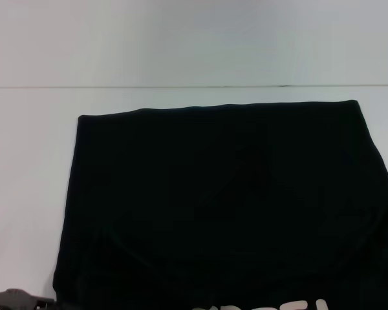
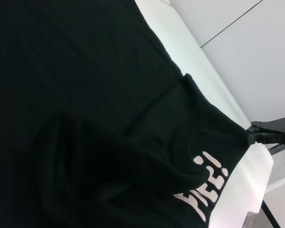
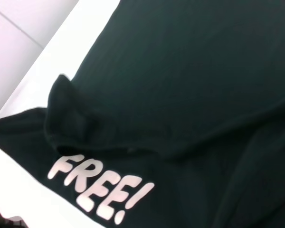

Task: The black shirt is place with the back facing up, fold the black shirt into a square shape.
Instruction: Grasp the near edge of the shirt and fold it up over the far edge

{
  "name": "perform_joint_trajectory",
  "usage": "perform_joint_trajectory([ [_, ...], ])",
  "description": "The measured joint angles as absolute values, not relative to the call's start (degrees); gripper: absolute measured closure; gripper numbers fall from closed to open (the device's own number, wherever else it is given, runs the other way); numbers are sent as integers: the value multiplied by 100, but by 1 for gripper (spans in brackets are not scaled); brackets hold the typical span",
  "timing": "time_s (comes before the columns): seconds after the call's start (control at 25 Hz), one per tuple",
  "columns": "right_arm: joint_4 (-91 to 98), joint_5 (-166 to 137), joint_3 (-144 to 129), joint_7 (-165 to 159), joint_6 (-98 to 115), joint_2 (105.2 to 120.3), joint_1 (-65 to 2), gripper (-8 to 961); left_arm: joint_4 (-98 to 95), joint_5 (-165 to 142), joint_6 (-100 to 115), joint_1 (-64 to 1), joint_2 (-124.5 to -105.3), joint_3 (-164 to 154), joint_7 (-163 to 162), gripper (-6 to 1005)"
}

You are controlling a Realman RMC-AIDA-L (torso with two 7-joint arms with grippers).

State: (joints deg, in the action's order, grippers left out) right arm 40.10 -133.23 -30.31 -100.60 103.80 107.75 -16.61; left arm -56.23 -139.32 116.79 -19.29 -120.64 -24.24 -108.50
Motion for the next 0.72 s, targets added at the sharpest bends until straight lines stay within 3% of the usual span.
perform_joint_trajectory([
  [0.2, 4009, -13327, -2564, -9877, 10266, 10766, -1904, 905, -5571, -13890, 11513, -2178, -12027, -2398, -10898, 955],
  [0.52, 3873, -13262, -2085, -9866, 9284, 10826, -2729, 905, -4379, -13933, 9807, -3572, -11377, -2129, -11183, 955],
  [0.72, 3396, -13249, -2028, -9971, 8157, 10830, -3256, 906, -3961, -13952, 8181, -4085, -11252, -2688, -11542, 955],
])
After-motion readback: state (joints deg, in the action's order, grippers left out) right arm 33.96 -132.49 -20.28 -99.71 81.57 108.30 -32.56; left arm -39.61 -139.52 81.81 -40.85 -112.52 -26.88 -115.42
